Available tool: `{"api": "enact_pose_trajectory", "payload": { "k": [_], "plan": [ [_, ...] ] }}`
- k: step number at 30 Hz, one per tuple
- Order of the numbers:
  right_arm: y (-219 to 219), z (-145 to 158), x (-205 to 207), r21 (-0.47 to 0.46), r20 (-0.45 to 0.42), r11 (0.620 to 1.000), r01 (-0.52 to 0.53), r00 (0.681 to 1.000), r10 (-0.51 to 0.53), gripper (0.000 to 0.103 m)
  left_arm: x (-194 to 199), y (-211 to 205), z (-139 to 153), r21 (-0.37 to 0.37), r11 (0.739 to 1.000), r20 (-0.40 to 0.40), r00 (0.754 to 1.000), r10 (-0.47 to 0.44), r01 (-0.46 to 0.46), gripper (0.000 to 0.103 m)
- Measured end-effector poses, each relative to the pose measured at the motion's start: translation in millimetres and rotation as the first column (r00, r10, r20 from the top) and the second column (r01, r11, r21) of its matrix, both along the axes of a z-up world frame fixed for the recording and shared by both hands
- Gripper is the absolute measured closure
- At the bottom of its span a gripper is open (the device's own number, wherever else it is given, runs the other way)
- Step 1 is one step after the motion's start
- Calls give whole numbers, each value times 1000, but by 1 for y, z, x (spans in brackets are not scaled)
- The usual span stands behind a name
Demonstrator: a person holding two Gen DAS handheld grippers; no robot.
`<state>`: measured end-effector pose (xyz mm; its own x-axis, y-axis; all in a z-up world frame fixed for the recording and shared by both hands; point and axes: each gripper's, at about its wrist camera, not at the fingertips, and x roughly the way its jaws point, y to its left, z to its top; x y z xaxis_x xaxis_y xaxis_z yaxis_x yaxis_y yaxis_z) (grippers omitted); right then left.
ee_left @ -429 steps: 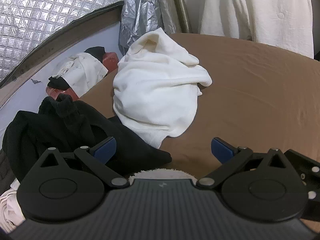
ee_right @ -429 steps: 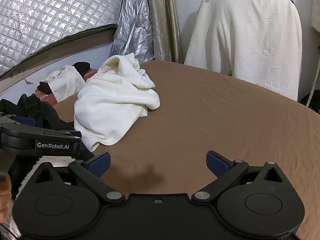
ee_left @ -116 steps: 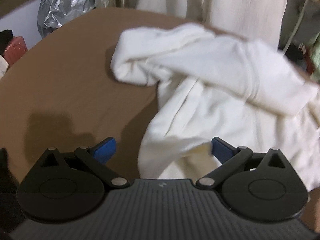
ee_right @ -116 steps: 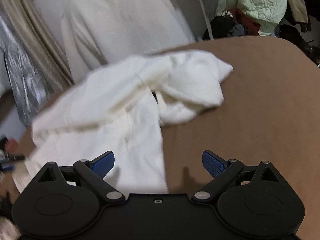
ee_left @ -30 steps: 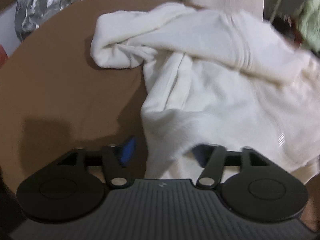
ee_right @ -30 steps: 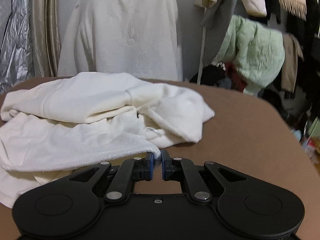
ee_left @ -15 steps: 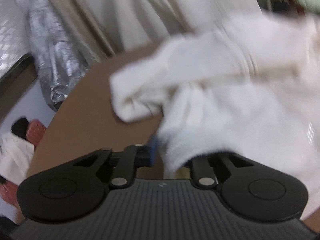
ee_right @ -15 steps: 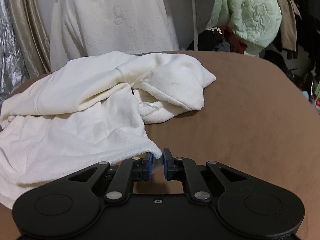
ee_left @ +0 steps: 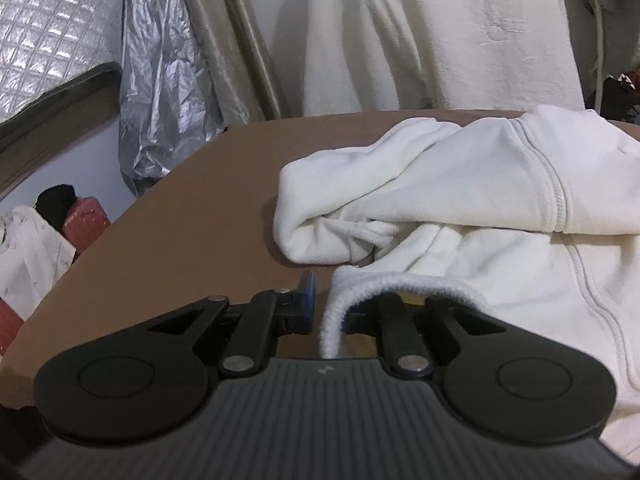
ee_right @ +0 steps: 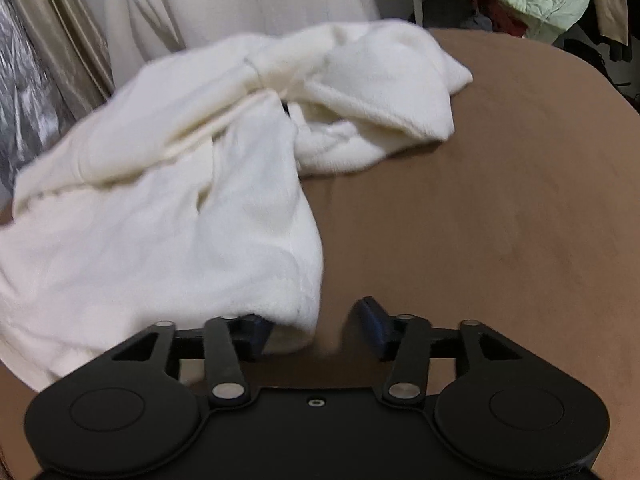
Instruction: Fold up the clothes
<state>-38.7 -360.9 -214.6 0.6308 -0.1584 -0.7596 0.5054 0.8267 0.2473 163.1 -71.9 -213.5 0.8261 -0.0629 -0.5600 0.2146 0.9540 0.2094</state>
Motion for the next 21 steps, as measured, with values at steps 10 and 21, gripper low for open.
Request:
{"api": "enact_pose_trajectory", "payload": {
  "k": [10, 21],
  "plan": [
    [37, 97, -44, -306, 302, 947, 99, 953, -2, 95, -87, 57, 96, -297, 954, 251, 959, 131, -52, 98],
    [50, 76, -115, -157, 44, 974, 162, 987, -157, 96, -148, 85, 53, -204, 975, -135, 989, 61, -88, 97]
  ]
}}
